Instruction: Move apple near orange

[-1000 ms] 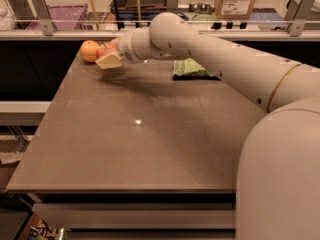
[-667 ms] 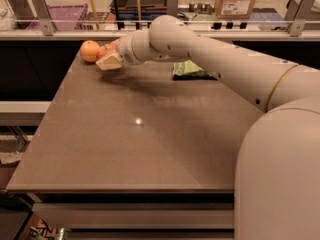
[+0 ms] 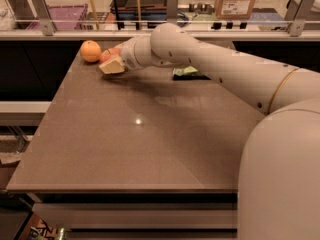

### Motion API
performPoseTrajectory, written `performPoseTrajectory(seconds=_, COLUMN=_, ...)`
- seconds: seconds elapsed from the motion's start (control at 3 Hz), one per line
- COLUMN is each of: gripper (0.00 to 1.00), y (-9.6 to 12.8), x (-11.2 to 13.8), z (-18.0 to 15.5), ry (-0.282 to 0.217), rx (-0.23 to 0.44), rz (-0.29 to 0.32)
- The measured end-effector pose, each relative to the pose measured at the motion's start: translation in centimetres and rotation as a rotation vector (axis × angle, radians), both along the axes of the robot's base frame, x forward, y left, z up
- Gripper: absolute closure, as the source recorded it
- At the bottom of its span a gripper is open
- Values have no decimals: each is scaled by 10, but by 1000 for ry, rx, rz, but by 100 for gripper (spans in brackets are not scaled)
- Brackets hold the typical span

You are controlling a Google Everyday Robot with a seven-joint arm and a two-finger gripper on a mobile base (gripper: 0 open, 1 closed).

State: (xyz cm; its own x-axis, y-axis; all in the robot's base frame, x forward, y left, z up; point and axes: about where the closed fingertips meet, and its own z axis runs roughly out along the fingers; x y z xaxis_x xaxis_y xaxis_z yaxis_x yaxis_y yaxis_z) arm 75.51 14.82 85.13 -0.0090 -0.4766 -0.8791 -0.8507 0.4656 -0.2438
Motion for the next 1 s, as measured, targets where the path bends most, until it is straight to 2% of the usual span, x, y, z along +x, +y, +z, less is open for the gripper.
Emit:
performPoseTrajectory(seconds=0.33, gripper=100, y=-1, x=2, z=-8, ry=-3, rx=17, rz=-4)
performPoseTrajectory(seconds=0.67, gripper=82, y=2, x=1, z=-9, ry=-2, rx=17, rz=-1)
performPoseTrajectory(seconds=1.0, gripper=57, y=4, x=0, z=-10, ry=0, rx=17, rz=3)
